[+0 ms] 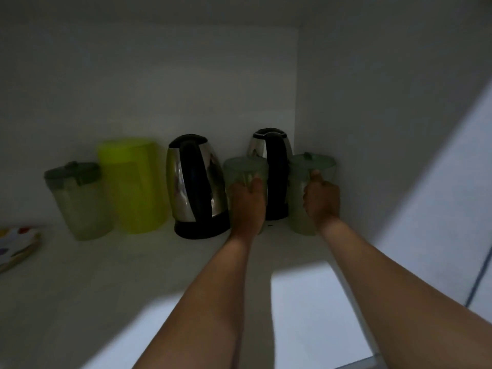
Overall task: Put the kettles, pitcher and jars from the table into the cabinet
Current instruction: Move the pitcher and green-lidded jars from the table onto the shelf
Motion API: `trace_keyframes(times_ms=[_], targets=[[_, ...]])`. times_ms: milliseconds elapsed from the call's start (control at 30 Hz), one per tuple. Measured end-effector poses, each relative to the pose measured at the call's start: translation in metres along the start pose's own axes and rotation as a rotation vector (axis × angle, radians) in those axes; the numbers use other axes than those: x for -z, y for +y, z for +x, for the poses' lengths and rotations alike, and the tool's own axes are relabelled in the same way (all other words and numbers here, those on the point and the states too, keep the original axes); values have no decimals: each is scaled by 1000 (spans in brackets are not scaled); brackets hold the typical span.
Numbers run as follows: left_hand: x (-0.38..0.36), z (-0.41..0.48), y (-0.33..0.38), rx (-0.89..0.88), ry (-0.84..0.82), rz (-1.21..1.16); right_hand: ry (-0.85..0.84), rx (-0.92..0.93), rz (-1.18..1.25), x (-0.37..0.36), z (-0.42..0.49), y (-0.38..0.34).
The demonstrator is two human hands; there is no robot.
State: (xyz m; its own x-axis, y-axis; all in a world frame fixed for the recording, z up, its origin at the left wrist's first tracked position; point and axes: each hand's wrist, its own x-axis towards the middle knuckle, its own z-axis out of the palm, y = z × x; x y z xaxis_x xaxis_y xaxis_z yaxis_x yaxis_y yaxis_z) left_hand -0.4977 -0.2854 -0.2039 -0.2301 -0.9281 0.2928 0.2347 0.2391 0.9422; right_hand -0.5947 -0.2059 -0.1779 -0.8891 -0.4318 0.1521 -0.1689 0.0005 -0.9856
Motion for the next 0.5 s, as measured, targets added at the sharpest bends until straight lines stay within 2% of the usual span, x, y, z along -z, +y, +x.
trace_keyframes(times_ms=[133, 233, 367, 500], targets=[[-1, 4, 0, 10, 24, 53, -26, -24, 25, -7, 25, 15], [1, -11, 23, -7, 53, 121, -48, -20, -6, 2, 12, 3], [4, -23, 49, 102, -22, 118, -120, -81, -60, 17, -12, -18], [15, -40, 64, 155, -74, 315, -86, -141, -156, 27, -23, -25]])
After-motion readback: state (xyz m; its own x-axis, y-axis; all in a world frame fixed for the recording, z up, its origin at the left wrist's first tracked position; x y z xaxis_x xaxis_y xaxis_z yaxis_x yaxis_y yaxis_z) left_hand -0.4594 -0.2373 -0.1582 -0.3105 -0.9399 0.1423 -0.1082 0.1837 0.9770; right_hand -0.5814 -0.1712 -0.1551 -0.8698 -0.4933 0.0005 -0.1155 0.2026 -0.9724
